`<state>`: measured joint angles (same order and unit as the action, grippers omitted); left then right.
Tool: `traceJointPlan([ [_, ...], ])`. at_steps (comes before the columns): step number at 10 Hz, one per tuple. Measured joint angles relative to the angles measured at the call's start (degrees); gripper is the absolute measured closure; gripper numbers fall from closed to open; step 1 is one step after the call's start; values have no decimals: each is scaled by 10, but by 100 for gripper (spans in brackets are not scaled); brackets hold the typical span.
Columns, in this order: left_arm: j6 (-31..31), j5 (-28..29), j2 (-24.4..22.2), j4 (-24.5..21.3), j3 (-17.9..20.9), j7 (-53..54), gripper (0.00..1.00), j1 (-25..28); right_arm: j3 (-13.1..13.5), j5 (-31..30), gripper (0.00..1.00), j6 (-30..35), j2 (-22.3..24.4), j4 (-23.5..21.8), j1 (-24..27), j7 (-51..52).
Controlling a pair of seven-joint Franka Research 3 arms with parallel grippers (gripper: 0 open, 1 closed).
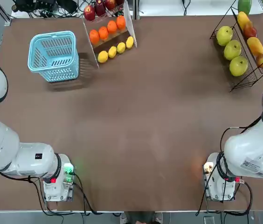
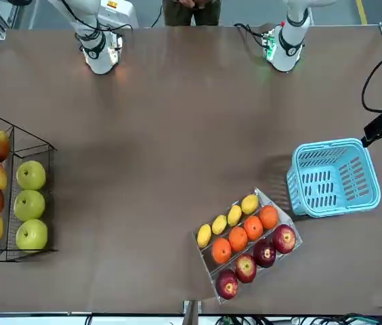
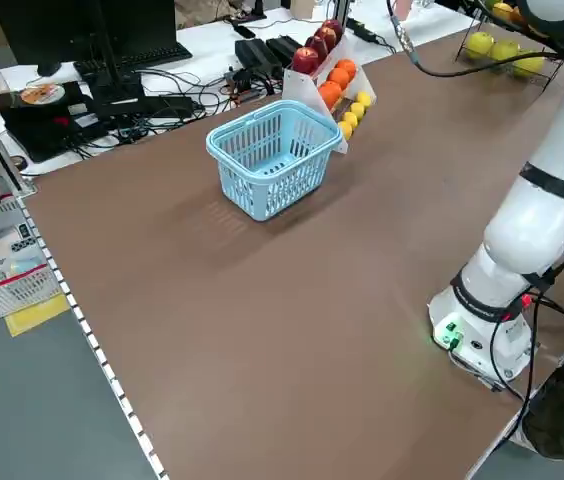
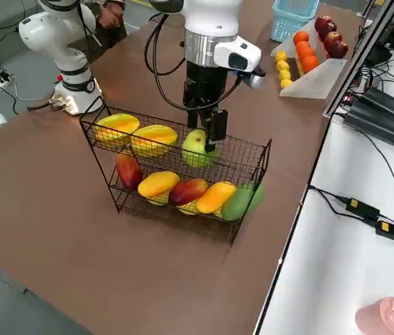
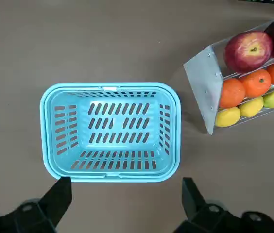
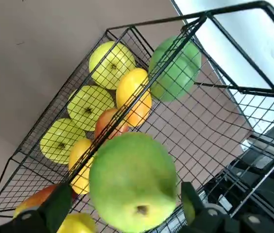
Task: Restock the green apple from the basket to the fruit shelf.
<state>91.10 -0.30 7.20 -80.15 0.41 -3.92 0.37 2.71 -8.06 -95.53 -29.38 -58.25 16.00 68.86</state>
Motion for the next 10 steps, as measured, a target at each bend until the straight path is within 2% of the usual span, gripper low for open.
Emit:
traceJointPlan([
  [7, 0, 0, 0, 1, -2, 0, 0, -1, -12, 28, 0, 51, 6, 22, -6, -105],
  [10, 0, 0, 0, 1, -4, 0, 0, -3, -15, 59, 0, 58, 18, 31, -43, -188],
])
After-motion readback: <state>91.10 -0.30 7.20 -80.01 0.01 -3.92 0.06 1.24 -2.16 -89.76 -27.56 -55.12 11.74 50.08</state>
